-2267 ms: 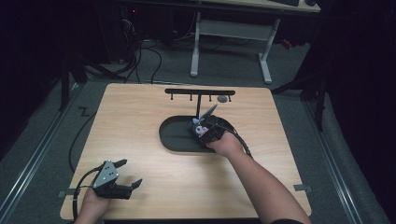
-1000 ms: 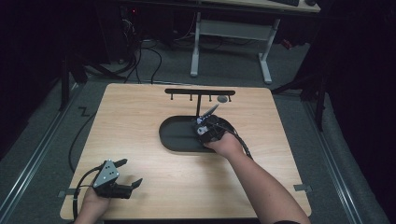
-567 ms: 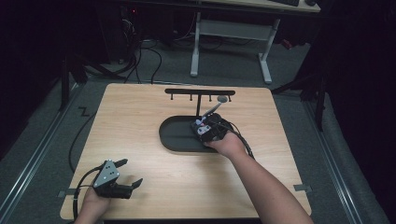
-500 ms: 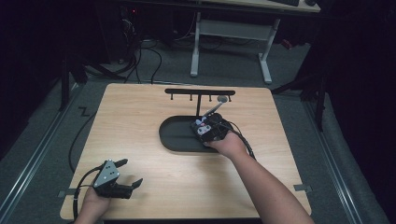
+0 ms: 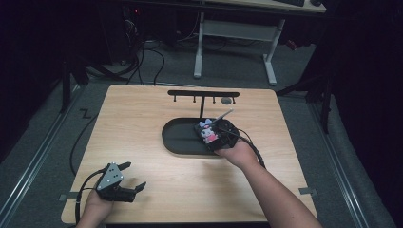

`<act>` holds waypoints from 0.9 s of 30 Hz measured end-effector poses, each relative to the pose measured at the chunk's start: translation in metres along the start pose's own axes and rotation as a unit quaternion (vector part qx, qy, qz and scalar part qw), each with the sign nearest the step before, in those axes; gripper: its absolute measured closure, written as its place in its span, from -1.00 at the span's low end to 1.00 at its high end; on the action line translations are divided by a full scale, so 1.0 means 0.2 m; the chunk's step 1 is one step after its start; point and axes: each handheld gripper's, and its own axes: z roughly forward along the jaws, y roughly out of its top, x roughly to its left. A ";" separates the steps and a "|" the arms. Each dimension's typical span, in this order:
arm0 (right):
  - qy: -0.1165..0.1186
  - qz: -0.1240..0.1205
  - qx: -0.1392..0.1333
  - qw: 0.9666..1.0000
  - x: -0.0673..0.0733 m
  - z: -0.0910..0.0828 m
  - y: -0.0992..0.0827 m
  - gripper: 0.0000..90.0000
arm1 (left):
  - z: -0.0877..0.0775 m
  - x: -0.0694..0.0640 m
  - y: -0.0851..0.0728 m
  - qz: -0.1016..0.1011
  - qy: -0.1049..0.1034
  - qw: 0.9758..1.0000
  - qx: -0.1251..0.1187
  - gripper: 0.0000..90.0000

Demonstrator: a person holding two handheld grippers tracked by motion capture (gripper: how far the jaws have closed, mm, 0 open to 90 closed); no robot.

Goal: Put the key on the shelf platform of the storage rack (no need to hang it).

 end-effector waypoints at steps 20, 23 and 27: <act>0.000 0.023 -0.089 0.996 -0.08 -0.07 -0.34 -0.67 | 0.01 0.00 0.00 0.003 0.004 1.000 0.009 -0.81; -0.001 0.029 -0.114 0.993 -0.08 -0.08 -0.41 -0.68 | 0.01 0.00 0.00 0.004 0.004 1.000 0.010 -0.81; -0.008 0.031 -0.139 0.990 -0.09 -0.09 -0.50 -0.68 | 0.01 -0.01 -0.01 0.006 0.003 1.000 0.013 -0.81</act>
